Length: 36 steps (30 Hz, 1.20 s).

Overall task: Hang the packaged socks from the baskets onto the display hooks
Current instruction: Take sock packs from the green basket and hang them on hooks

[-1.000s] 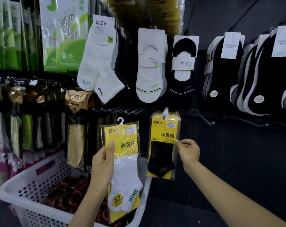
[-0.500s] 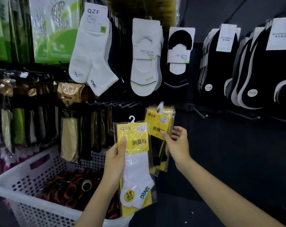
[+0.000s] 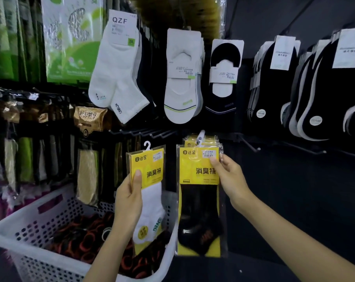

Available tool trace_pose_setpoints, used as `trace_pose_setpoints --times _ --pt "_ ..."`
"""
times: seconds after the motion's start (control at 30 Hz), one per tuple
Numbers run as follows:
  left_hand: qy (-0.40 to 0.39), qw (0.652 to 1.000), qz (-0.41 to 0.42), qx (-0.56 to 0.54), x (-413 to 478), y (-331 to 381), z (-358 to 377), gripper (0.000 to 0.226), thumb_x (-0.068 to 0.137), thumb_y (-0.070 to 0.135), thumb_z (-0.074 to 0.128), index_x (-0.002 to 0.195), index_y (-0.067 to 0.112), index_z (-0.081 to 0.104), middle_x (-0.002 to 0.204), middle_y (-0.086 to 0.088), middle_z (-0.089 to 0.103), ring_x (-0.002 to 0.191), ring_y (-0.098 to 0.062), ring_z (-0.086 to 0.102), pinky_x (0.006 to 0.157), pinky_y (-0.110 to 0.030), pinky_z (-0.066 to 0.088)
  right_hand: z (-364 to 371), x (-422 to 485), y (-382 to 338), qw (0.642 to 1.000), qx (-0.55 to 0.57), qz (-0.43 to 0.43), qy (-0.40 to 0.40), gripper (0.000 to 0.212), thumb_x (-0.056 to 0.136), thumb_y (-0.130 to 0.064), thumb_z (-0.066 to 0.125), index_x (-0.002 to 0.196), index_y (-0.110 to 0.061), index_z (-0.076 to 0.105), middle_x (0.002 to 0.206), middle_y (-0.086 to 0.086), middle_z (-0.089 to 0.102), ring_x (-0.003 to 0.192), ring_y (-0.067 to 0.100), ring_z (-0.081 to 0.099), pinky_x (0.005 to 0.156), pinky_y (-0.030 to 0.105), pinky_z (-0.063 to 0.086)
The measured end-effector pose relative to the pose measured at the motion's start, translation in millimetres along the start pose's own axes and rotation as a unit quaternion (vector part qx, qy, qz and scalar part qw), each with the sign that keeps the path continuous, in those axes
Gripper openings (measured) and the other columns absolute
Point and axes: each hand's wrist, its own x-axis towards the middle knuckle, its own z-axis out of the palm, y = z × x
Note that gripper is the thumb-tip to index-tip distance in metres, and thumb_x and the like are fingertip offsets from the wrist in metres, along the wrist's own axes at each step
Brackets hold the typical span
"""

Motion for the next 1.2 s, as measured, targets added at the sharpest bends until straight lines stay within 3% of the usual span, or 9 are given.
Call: trace_pose_setpoints --times 0.07,0.17,0.27,0.5,0.63,0.77,0.93,1.1,1.2 --pt "-0.024 0.999 -0.023 -0.035 -1.6 5.8 4.4 0.040 0.096 0.042 0.036 0.088 0.012 0.062 0.074 0.018 0.065 0.067 0.005 0.058 0.060 -0.007 0.043 -0.2 -9.1 -9.9 0.999 0.020 -0.005 -0.032 0.018 0.097 -0.021 0.049 0.104 -0.025 0.065 0.094 -0.010 0.075 0.086 0.003 0.070 0.065 0.010 0.051" --pt "-0.079 0.984 -0.080 -0.140 -8.8 20.3 12.6 0.035 0.091 0.048 0.038 0.102 0.032 0.067 0.098 0.019 0.072 0.091 0.008 0.065 0.071 -0.007 0.047 2.9 -21.5 -20.3 0.997 0.028 -0.018 -0.064 0.020 0.096 -0.020 0.049 0.107 -0.021 0.066 0.098 -0.007 0.074 0.089 0.005 0.070 0.068 0.011 0.052" --pt "-0.106 0.973 -0.085 -0.188 -15.1 35.8 17.8 0.025 0.083 0.049 0.048 0.097 0.037 0.064 0.094 0.027 0.071 0.089 0.012 0.065 0.065 -0.003 0.048 6.6 -33.9 -22.0 0.997 0.030 -0.014 -0.077 0.020 0.094 -0.021 0.051 0.109 -0.020 0.065 0.099 -0.009 0.074 0.091 0.004 0.070 0.069 0.011 0.052" --pt "-0.072 0.984 -0.048 -0.157 -18.7 43.9 14.5 0.031 0.063 0.040 0.073 0.090 0.026 0.070 0.087 0.010 0.075 0.079 -0.006 0.072 0.059 -0.012 0.053 -4.8 -40.8 -44.4 0.996 0.003 -0.036 -0.087 0.035 0.073 -0.041 0.065 0.101 -0.021 0.068 0.097 -0.004 0.074 0.091 0.008 0.069 0.074 0.016 0.054" --pt "-0.087 0.987 -0.035 -0.133 -24.3 42.6 16.5 0.031 0.058 0.038 0.077 0.085 0.024 0.071 0.083 0.009 0.076 0.075 -0.007 0.072 0.056 -0.013 0.053 -15.0 -34.0 -57.8 0.992 -0.021 -0.048 -0.113 0.021 0.077 -0.024 0.070 0.096 -0.015 0.070 0.083 -0.001 0.074 0.075 0.005 0.068 0.067 0.014 0.053" --pt "-0.100 0.986 -0.045 -0.130 -28.4 40.1 16.9 0.035 0.056 0.041 0.077 0.085 0.024 0.070 0.083 0.010 0.075 0.076 -0.007 0.072 0.056 -0.013 0.053 -24.1 -34.2 -62.7 0.984 -0.099 -0.046 -0.144 0.011 0.078 -0.017 0.072 0.089 -0.015 0.074 0.084 0.003 0.075 0.078 0.012 0.071 0.068 0.016 0.054" --pt "-0.129 0.980 -0.061 -0.139 -31.2 39.3 19.7 0.034 0.058 0.036 0.076 0.088 0.021 0.070 0.084 0.008 0.076 0.077 -0.007 0.072 0.057 -0.014 0.053 -26.3 -38.0 -63.4 0.977 -0.159 -0.050 -0.130 0.007 0.079 -0.022 0.072 0.085 -0.019 0.075 0.084 0.000 0.075 0.081 0.026 0.071 0.072 0.040 0.058" --pt "-0.133 0.974 -0.071 -0.172 -30.6 41.7 19.2 0.032 0.061 0.030 0.074 0.090 0.019 0.069 0.084 0.006 0.076 0.076 -0.009 0.073 0.056 -0.015 0.054 -18.0 -42.3 -61.0 0.988 -0.094 -0.061 -0.104 0.004 0.080 -0.016 0.071 0.083 -0.016 0.075 0.080 0.002 0.075 0.071 0.010 0.070 0.065 0.017 0.055" --pt "-0.124 0.973 -0.070 -0.184 -29.0 42.7 16.6 0.026 0.065 0.027 0.073 0.089 0.018 0.069 0.084 0.006 0.076 0.075 -0.009 0.073 0.056 -0.015 0.054 -18.1 -41.3 -63.6 0.987 -0.098 -0.072 -0.105 0.005 0.081 -0.013 0.071 0.083 -0.015 0.075 0.079 0.001 0.075 0.069 0.008 0.070 0.063 0.014 0.053"
